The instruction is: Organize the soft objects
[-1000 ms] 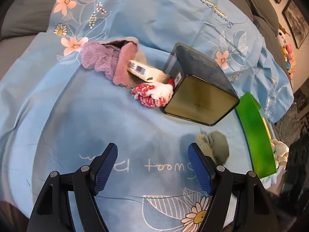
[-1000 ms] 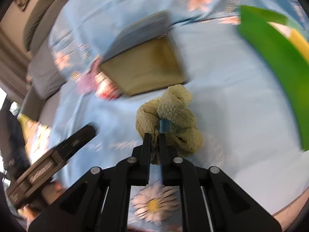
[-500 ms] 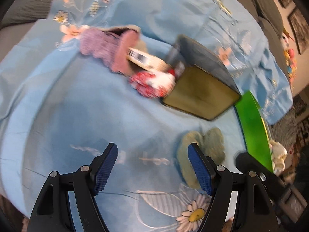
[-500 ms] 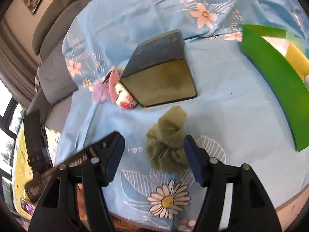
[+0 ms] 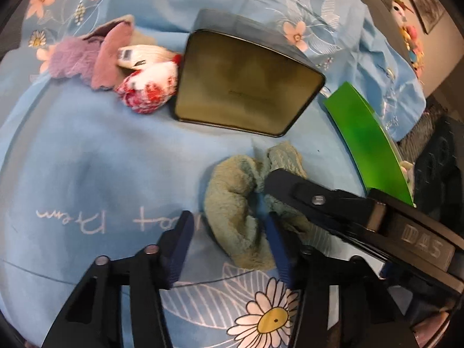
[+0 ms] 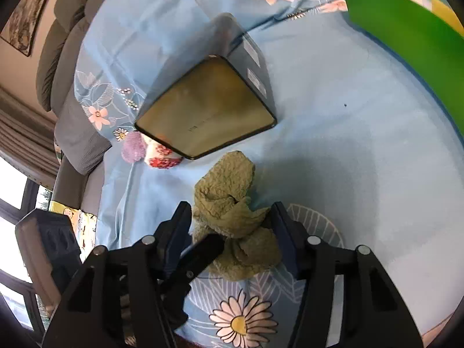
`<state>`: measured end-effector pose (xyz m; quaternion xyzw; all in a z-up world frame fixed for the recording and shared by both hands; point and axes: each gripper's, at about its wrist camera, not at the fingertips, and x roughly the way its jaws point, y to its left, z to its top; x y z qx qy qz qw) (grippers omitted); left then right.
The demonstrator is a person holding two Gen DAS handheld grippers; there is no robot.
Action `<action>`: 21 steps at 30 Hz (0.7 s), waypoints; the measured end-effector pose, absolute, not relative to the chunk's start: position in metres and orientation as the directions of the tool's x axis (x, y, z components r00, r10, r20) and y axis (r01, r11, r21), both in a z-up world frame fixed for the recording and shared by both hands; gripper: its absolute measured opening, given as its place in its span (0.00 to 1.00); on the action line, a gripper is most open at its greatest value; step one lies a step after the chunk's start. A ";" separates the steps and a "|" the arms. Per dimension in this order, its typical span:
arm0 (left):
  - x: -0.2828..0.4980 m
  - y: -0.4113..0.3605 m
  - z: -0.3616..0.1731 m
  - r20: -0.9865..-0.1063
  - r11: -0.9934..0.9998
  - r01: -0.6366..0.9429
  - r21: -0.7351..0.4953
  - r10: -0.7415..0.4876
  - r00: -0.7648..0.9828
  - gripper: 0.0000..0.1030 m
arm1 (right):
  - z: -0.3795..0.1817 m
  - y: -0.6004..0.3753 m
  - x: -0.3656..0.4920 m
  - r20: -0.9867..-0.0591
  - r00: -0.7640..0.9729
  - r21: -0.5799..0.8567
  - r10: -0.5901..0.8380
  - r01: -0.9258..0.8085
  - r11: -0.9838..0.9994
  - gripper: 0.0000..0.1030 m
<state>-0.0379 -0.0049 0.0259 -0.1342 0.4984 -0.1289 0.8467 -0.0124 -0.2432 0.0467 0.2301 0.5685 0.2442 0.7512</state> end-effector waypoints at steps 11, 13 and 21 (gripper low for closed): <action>-0.036 -0.024 0.025 -0.795 0.921 0.170 -0.350 -0.388 0.465 0.19 | 0.034 -0.243 -0.011 -0.690 0.158 0.702 0.707 -0.095 0.706 0.32; -0.036 -0.025 0.029 -0.788 0.918 0.178 -0.353 -0.395 0.472 0.17 | 0.035 -0.244 -0.012 -0.685 0.158 0.707 0.712 -0.096 0.701 0.32; -0.044 -0.047 0.073 -0.716 0.906 0.295 -0.305 -0.422 0.556 0.16 | 0.073 -0.263 -0.017 -0.627 0.271 0.730 0.730 -0.123 0.673 0.32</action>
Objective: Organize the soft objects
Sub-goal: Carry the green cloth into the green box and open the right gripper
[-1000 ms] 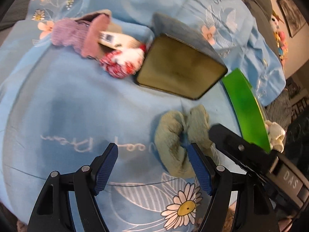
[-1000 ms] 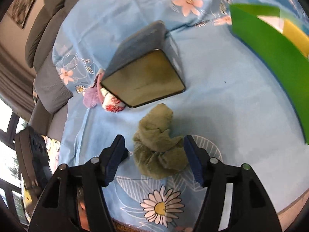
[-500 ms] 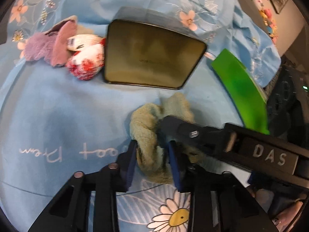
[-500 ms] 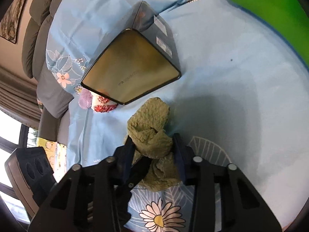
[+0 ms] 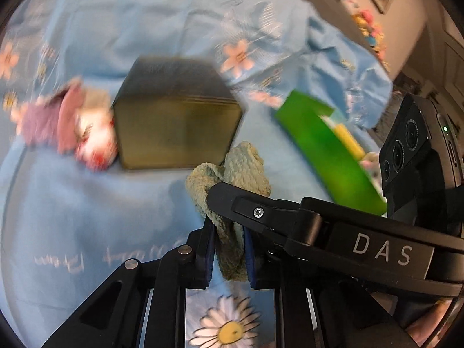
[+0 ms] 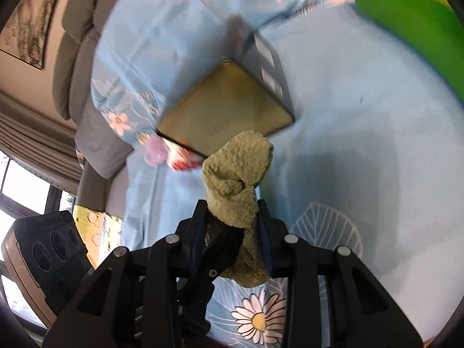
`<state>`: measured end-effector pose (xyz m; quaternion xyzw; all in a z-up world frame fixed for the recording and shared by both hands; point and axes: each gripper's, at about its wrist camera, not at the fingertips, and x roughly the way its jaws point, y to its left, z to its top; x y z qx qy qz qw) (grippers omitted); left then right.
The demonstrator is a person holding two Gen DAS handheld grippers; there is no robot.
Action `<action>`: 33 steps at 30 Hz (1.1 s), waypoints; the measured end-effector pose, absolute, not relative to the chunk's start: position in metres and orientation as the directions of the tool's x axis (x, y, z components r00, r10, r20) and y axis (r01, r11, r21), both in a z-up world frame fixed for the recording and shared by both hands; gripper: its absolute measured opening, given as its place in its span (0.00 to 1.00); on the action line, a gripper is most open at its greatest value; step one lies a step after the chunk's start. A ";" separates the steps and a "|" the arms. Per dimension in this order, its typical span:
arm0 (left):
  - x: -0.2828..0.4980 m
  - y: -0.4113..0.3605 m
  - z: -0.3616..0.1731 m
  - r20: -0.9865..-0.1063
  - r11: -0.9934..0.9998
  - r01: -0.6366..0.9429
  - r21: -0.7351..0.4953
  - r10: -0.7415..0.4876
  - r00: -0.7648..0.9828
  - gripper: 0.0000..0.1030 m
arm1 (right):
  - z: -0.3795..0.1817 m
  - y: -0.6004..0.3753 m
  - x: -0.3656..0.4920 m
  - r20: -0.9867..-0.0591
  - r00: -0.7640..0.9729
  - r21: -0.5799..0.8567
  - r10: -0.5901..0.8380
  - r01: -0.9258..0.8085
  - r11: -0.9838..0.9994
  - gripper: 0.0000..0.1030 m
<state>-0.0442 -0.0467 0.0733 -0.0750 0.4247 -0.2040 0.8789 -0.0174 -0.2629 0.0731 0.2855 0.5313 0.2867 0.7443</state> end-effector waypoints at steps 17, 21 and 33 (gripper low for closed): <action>0.011 -0.185 0.172 -0.570 0.759 0.615 -0.214 -0.609 0.552 0.17 | 0.176 -0.400 0.033 -0.507 0.645 0.713 0.571 -0.059 0.699 0.33; 0.027 -0.213 0.161 -0.564 0.697 0.679 -0.231 -0.664 0.490 0.17 | 0.165 -0.424 0.043 -0.509 0.675 0.714 0.534 -0.016 0.700 0.33; 0.066 -0.265 0.106 -0.661 0.656 0.669 -0.349 -0.678 0.321 0.16 | 0.102 -0.468 0.077 -0.609 0.664 0.704 0.434 0.201 0.681 0.32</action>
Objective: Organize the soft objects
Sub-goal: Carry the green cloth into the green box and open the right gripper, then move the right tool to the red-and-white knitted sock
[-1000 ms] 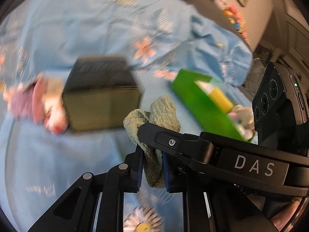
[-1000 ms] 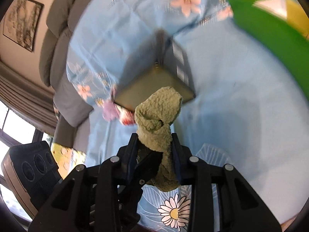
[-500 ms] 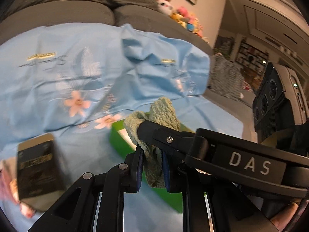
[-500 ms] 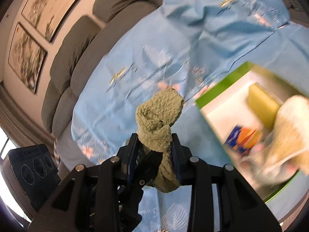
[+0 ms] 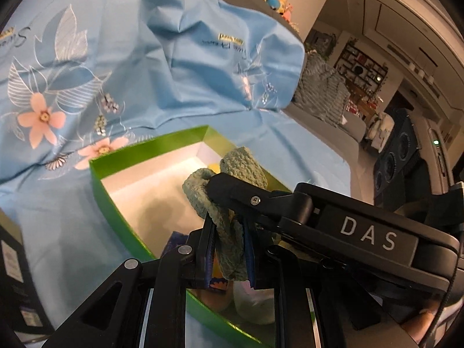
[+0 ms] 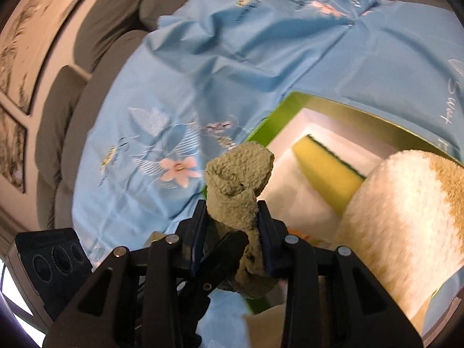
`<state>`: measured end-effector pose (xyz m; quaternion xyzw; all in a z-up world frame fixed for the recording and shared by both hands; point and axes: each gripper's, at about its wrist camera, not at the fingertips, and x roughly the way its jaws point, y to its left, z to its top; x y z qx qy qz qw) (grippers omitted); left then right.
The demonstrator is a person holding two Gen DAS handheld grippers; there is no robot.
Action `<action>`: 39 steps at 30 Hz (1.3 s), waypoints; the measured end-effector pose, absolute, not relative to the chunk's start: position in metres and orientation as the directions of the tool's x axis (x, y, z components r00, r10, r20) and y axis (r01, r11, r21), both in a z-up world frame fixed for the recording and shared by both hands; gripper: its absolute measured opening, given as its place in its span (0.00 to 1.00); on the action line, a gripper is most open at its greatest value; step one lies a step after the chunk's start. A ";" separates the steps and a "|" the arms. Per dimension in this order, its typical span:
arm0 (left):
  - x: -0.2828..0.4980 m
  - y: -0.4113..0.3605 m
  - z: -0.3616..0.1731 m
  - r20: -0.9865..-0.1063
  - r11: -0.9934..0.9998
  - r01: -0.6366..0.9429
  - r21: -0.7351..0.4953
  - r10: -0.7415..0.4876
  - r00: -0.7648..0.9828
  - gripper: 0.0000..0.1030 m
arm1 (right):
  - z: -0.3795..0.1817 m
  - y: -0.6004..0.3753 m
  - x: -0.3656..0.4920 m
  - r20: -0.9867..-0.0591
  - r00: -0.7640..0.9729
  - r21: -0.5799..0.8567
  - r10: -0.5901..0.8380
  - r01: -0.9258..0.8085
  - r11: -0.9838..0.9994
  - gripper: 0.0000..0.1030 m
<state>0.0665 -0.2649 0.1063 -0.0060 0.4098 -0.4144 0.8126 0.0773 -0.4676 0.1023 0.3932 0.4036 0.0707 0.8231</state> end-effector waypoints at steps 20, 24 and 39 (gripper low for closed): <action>0.067 -0.267 0.094 -0.709 0.700 0.629 -0.338 -0.629 0.319 0.19 | 0.097 -0.472 0.079 -0.701 0.643 0.586 0.308 0.273 0.763 0.29; 0.067 -0.262 0.098 -0.705 0.708 0.624 -0.330 -0.625 0.335 0.32 | 0.100 -0.474 0.075 -0.702 0.651 0.575 0.289 0.279 0.769 0.37; 0.050 -0.233 0.124 -0.668 0.719 0.612 -0.329 -0.636 0.388 0.75 | 0.127 -0.474 0.054 -0.670 0.709 0.547 0.220 0.270 0.793 0.88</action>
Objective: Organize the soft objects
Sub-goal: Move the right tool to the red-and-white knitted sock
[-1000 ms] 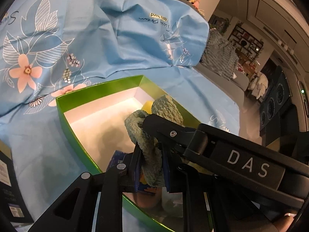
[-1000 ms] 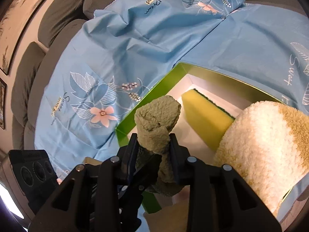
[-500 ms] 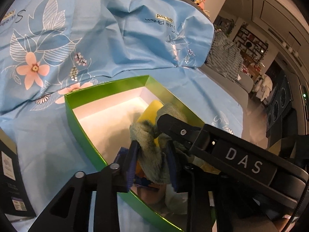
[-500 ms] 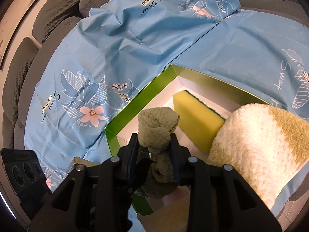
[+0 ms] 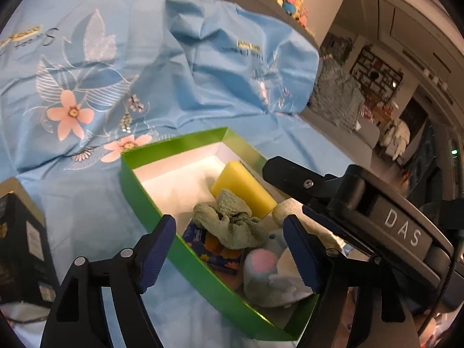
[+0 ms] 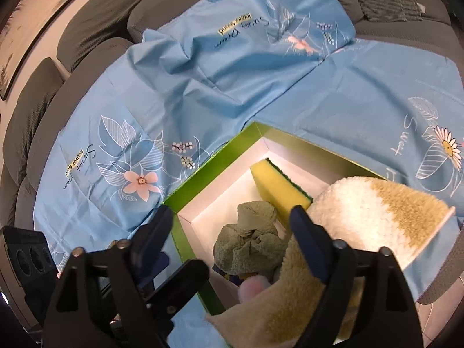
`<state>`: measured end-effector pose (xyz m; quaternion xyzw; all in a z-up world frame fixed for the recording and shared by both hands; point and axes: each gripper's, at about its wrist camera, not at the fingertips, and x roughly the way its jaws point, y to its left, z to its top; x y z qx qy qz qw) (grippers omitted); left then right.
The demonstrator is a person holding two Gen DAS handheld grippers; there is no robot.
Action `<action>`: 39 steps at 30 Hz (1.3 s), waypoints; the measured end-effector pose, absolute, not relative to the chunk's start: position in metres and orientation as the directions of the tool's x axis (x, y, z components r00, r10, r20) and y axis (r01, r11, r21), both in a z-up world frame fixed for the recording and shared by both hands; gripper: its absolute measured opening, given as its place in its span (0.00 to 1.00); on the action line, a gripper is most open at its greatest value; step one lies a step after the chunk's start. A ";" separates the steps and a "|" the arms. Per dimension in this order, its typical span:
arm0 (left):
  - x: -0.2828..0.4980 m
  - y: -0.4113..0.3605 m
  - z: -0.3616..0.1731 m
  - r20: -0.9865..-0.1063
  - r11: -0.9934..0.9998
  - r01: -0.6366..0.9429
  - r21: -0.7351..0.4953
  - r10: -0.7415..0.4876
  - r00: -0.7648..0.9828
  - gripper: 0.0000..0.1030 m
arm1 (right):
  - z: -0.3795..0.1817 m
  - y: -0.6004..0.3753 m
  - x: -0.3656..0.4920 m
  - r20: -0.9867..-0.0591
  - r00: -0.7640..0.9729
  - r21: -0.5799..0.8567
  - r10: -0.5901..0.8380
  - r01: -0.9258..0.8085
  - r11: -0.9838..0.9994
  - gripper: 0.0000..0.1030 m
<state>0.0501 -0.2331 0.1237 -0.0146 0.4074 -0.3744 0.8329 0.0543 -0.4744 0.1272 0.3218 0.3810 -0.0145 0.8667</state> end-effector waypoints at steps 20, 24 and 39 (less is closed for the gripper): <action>-0.017 -0.078 0.146 -0.679 0.874 0.367 -0.317 -0.480 0.556 0.82 | 0.184 -0.427 -0.026 -0.672 0.733 0.423 0.105 0.264 0.867 0.96; -0.028 -0.035 0.139 -0.706 0.925 0.269 -0.268 -0.378 0.598 0.82 | 0.196 -0.398 -0.038 -0.661 0.735 0.412 0.149 0.191 0.891 0.96; -0.058 0.102 0.062 -0.718 0.903 -0.070 -0.423 -0.287 0.634 0.82 | 0.180 -0.263 -0.051 -0.720 0.589 0.386 0.367 -0.100 0.917 0.94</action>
